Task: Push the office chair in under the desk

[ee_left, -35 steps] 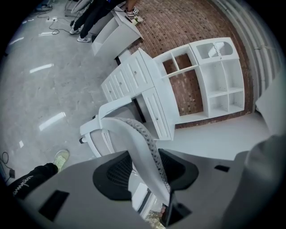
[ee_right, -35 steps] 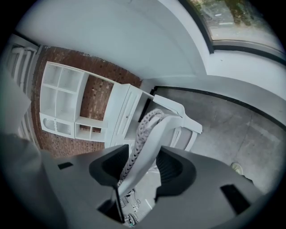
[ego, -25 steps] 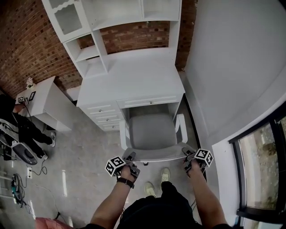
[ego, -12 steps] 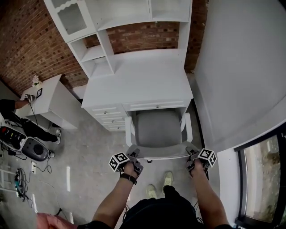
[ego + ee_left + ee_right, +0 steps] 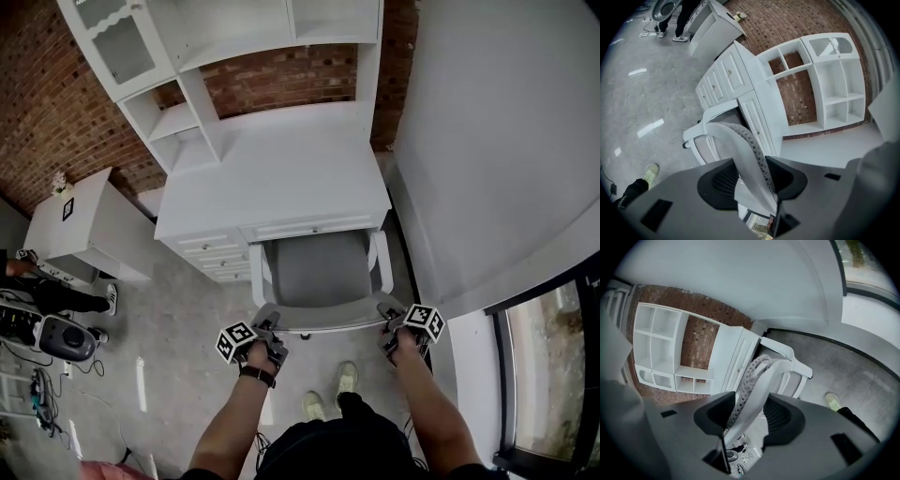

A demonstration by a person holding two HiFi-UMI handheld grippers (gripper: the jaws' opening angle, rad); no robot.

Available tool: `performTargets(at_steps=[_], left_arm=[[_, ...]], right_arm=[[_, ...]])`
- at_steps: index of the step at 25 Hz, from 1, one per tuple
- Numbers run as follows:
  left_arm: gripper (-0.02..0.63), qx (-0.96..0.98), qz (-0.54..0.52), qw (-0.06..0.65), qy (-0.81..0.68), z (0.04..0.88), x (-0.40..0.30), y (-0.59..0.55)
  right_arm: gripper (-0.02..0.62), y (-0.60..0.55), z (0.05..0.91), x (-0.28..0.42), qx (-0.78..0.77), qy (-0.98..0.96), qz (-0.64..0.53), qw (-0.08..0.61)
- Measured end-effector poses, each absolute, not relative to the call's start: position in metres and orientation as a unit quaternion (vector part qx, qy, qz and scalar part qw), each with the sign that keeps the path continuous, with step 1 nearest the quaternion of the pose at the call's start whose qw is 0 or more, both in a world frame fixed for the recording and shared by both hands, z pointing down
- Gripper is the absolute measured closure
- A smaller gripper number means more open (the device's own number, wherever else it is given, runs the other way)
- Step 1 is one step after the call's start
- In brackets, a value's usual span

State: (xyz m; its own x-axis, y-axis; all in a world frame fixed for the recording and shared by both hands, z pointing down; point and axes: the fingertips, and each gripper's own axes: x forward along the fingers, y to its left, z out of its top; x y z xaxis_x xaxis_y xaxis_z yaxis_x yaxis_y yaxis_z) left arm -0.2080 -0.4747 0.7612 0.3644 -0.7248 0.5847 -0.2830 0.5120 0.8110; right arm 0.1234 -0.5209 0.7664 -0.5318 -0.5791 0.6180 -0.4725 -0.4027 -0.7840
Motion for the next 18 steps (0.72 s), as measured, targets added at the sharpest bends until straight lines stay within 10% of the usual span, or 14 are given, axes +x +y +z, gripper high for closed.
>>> performTargets(at_steps=[18], left_arm=[[0.425, 0.472, -0.173, 0.673, -0.542, 0.763, -0.204, -0.500]], right_arm=[[0.399, -0.544, 0.765, 0.123, -0.457, 0.570, -0.681, 0.045]])
